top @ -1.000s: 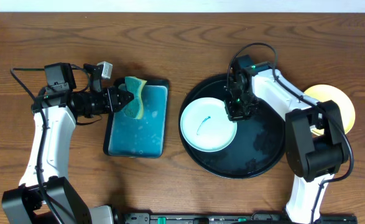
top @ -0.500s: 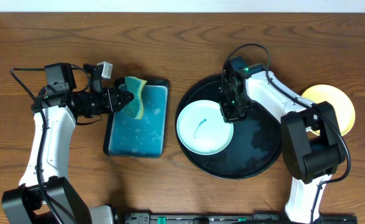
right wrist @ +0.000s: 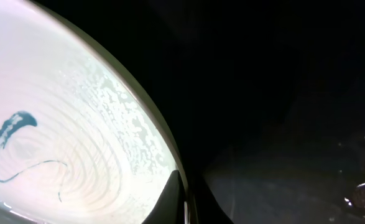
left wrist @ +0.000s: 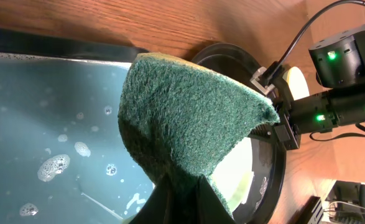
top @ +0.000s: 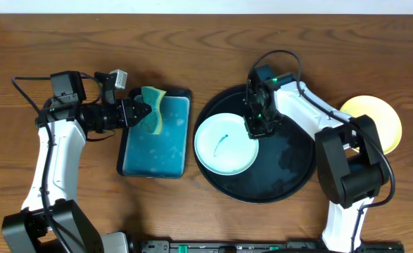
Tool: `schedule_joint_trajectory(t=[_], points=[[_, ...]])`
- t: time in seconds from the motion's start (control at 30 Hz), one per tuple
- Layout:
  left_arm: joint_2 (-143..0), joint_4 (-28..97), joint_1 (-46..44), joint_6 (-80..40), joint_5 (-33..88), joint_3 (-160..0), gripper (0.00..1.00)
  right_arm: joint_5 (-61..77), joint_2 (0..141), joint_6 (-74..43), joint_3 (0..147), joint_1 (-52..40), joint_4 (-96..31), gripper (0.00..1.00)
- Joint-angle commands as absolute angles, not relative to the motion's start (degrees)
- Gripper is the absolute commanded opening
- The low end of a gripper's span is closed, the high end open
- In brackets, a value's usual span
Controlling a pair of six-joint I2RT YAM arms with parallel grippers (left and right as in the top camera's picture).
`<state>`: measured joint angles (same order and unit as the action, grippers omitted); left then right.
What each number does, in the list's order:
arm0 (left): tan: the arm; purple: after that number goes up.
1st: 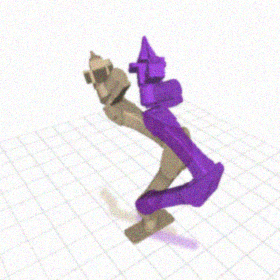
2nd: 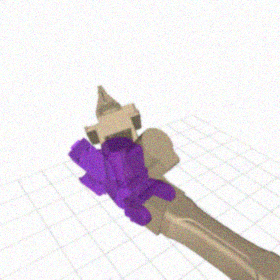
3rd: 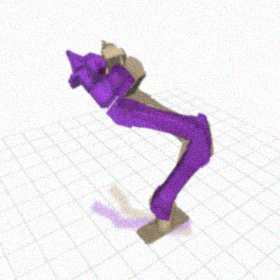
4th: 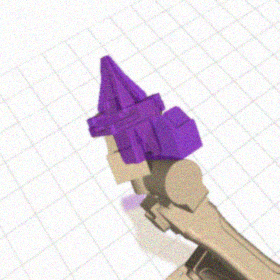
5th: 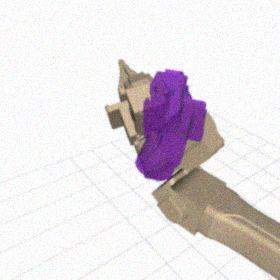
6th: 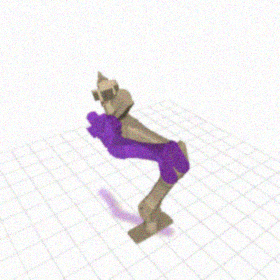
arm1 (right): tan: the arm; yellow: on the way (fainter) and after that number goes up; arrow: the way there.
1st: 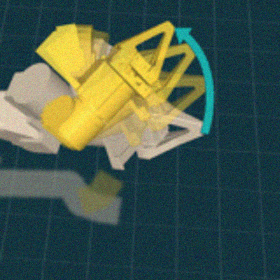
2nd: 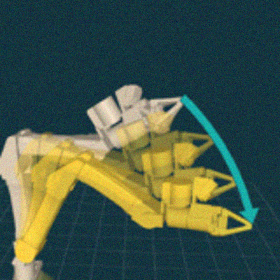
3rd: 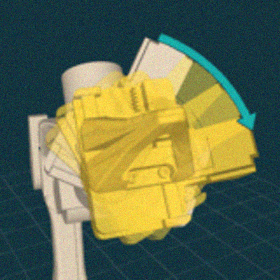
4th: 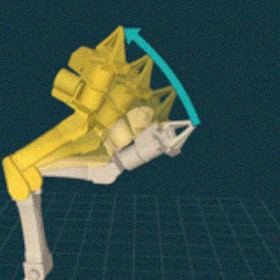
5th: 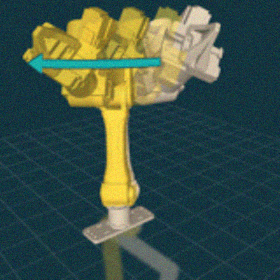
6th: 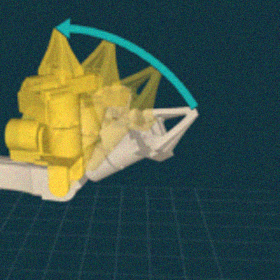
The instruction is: Clean dirty plates on tray and stack at the side
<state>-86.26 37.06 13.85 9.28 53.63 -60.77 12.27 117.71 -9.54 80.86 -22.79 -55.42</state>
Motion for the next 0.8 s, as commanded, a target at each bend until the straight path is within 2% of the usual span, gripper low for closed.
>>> schedule_joint_trajectory(t=[0.0, 0.77], points=[[-86.04, 37.06, 14.24, 9.82, 54.33, -60.23, 0.07, 17.02, 116.81, -10.76, 80.51, -24.1, -55.0, 0.01], [-86.04, 37.08, 14.22, 9.82, 54.35, -60.23, 0.07, 13.28, 116.79, -10.83, 80.53, -23.7, -56.38, 0.01]])
